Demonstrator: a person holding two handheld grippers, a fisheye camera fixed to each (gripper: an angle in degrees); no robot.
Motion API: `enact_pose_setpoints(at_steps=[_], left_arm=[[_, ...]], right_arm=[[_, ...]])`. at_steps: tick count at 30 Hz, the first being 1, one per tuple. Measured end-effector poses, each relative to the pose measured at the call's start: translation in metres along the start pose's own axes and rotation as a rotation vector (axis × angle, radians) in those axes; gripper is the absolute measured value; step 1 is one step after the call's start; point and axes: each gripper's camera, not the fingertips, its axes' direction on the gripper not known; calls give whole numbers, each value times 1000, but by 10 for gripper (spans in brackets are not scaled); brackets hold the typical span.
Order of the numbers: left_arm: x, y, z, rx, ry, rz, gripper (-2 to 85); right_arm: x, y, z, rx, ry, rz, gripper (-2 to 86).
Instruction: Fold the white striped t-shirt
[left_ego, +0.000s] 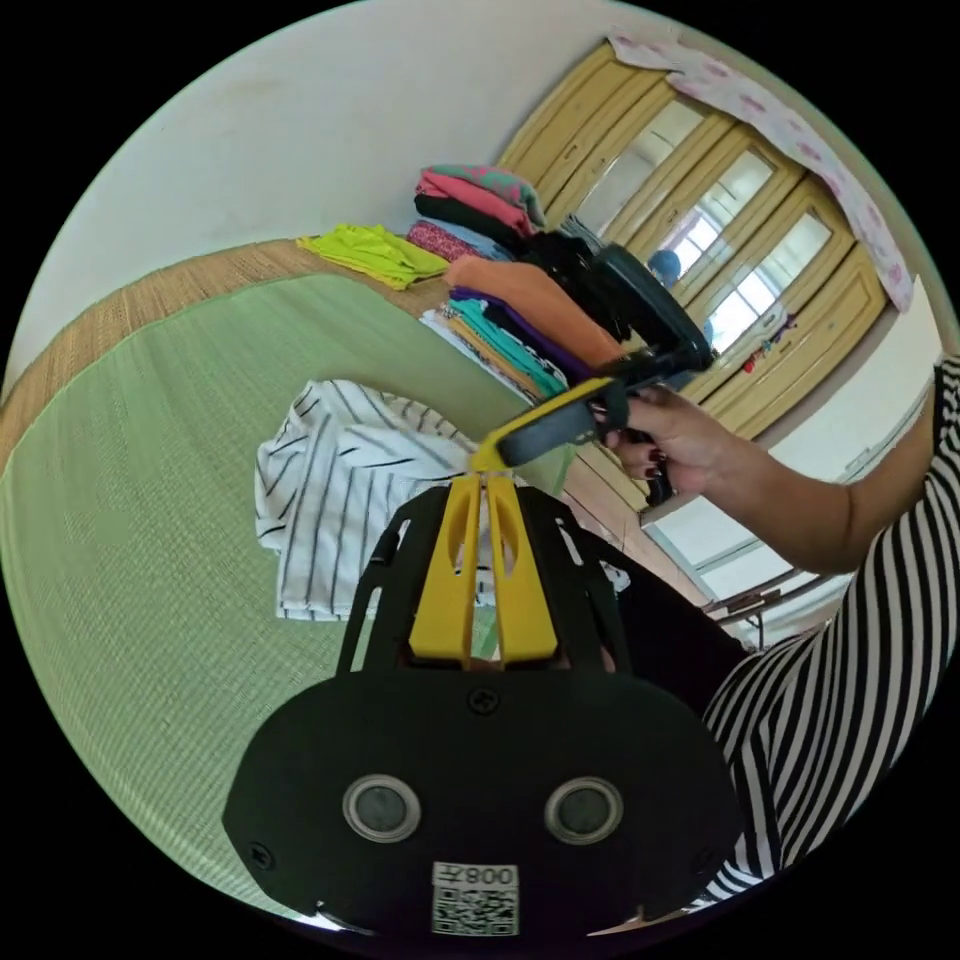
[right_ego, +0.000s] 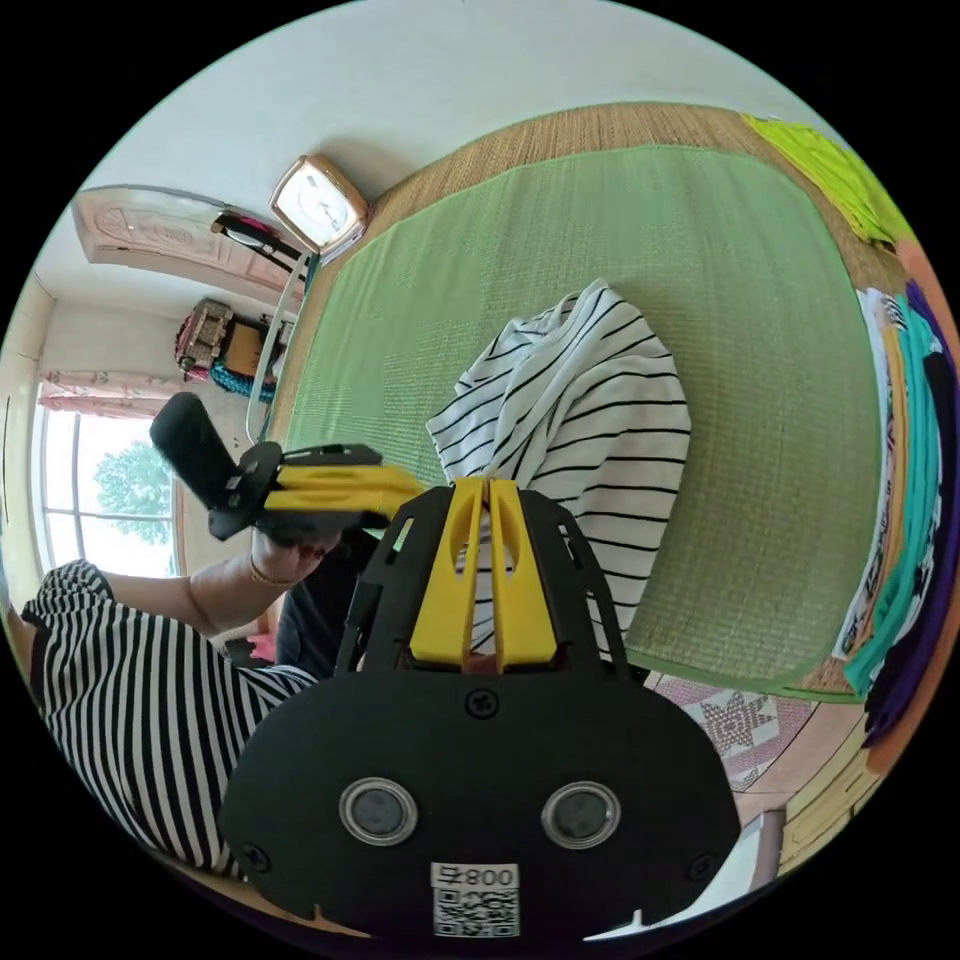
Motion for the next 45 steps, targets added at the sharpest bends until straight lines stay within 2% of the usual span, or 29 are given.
enact_pose_setpoints(at_steps=[3, 8, 13, 21, 25, 30, 40, 45], left_arm=[[-29, 4, -4, 9, -67, -100, 48], [-84, -6, 29, -122, -144, -217, 67], [-83, -14, 71, -269, -192, -189, 50], [-44, 24, 90, -299, -161, -170, 11], [-4, 60, 59, -172, -136, -163, 8], [57, 111, 2, -43, -187, -126, 6], [219, 256, -138, 256, -365, -50, 6], [301, 326, -193, 409, -428, 8, 6]], right_arm=[[8, 20, -40, 114, -40, 34, 9], [19, 45, -88, 224, -73, 86, 6], [10, 54, -93, 244, -81, 95, 6], [-17, 68, -94, 256, -110, 100, 6], [-45, 85, -112, 294, -102, 88, 6], [-93, 114, -147, 375, -65, 45, 5], [-252, 199, -232, 599, 41, -144, 6], [-332, 249, -267, 728, 30, -259, 5]])
